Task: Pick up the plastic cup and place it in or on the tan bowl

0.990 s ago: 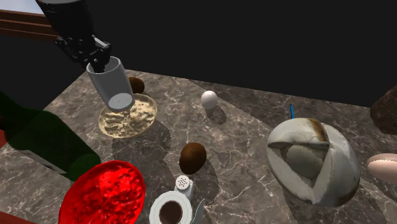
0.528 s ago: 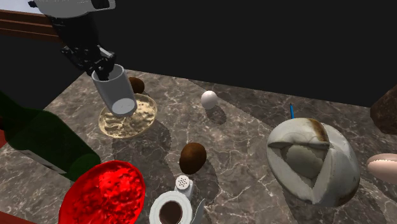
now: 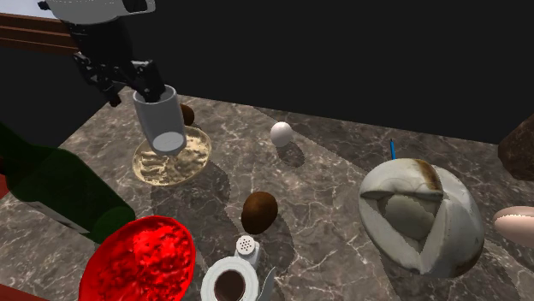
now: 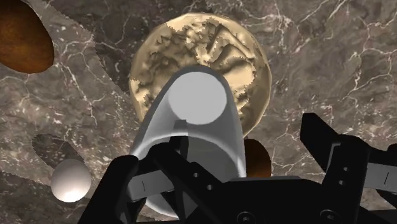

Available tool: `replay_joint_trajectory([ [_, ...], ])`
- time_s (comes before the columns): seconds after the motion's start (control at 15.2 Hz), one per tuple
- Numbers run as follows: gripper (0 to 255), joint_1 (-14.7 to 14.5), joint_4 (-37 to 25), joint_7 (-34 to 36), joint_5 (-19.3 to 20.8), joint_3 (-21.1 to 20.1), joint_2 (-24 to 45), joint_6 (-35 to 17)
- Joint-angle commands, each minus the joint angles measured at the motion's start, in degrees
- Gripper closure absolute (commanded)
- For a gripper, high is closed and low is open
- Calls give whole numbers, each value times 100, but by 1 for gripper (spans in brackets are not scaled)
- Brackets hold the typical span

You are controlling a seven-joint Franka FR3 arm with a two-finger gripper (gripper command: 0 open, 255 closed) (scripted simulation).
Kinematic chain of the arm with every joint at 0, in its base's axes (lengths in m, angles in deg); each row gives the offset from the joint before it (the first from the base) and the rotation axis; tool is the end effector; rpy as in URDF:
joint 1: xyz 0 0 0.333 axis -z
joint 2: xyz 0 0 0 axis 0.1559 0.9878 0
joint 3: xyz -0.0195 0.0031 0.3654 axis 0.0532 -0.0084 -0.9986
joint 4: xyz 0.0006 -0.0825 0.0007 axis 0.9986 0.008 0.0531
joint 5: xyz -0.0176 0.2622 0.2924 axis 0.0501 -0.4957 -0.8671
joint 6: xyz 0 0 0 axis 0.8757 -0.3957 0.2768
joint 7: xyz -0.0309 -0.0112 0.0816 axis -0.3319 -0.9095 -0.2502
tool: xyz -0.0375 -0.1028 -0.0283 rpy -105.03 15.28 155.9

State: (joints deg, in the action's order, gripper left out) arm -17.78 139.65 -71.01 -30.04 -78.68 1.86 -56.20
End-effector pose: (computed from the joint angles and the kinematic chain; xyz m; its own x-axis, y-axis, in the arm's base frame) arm 0.5411 0.0690 0.5339 0.9757 -0.2065 -0.0727 -0.2083 -0.9779 -0.0187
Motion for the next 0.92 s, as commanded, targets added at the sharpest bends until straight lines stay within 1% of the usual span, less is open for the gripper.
replay_joint_trajectory([
  [0.0,0,0,0,0,0,0,0,0],
  [0.07,0,0,0,0,0,0,0,0],
  [0.33,0,13,-732,6,8,13,3,729],
  [0.86,0,13,-732,6,8,13,3,729],
])
